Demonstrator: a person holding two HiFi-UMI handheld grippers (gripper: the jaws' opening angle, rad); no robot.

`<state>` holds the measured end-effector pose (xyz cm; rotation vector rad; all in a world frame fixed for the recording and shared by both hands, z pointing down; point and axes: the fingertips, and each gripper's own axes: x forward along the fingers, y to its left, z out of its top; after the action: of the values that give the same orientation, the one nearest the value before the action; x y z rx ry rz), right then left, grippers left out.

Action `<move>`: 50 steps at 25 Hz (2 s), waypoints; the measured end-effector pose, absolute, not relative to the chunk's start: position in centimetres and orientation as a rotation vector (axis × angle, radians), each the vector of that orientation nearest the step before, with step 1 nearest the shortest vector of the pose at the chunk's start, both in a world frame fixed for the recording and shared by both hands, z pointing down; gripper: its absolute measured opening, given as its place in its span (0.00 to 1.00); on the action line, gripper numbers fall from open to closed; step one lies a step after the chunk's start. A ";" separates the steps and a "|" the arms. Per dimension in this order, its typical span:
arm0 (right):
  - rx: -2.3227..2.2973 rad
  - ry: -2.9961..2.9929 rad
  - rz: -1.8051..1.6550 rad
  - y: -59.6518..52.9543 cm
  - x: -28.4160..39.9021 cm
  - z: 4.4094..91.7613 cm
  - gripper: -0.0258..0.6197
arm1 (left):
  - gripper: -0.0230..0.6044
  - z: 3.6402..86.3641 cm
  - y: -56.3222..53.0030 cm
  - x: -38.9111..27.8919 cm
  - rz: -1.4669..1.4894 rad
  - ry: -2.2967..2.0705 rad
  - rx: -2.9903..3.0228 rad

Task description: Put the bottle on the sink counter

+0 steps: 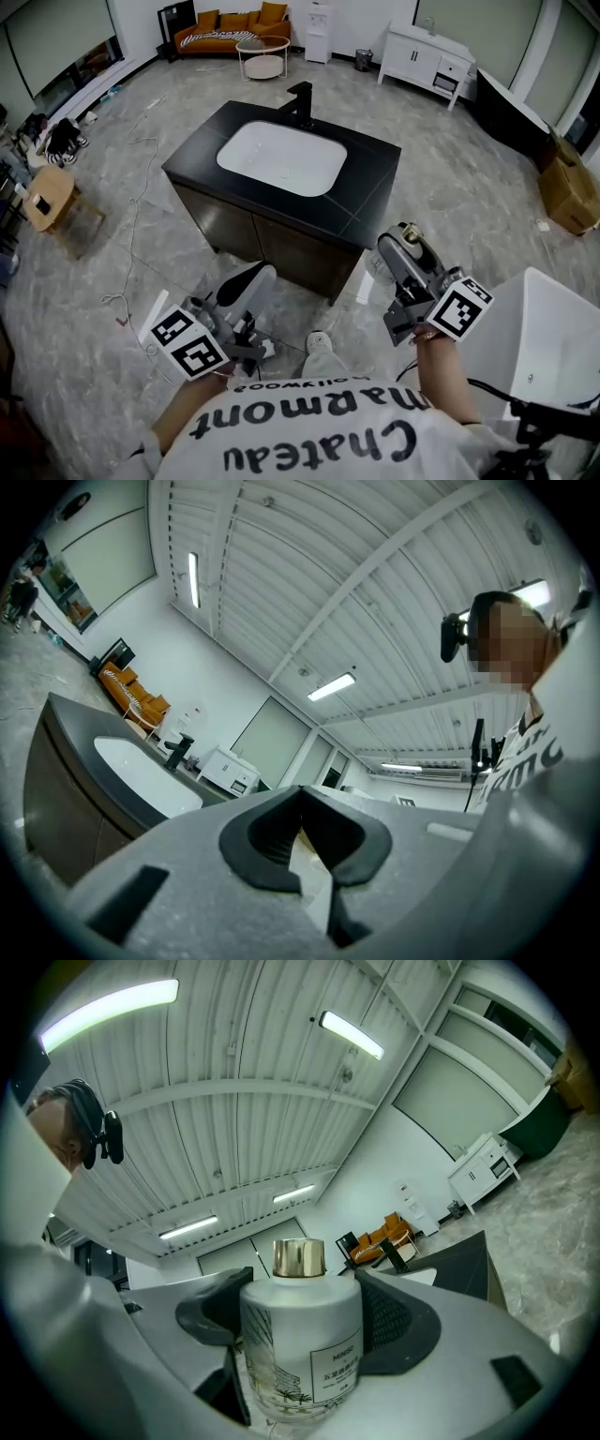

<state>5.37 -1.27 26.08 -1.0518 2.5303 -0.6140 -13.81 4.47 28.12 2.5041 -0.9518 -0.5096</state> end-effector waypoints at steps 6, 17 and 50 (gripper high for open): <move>-0.997 2.573 -0.592 -9.9 6.4 24.7 0.57 | 0.06 26.5 -3.4 -11.7 -0.529 -0.964 2.527; -0.909 2.595 -0.554 -20.8 8.9 24.2 0.57 | 0.06 26.6 -13.0 -9.1 -0.587 -1.029 2.528; -1.421 2.430 -0.986 -38.0 8.6 41.9 0.57 | 0.06 38.4 -35.0 -8.8 -0.250 -0.768 2.303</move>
<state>8.56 -37.99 41.88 -1.4206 2.4297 -0.9855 -8.81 -35.05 38.36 2.3034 -0.7680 -0.2495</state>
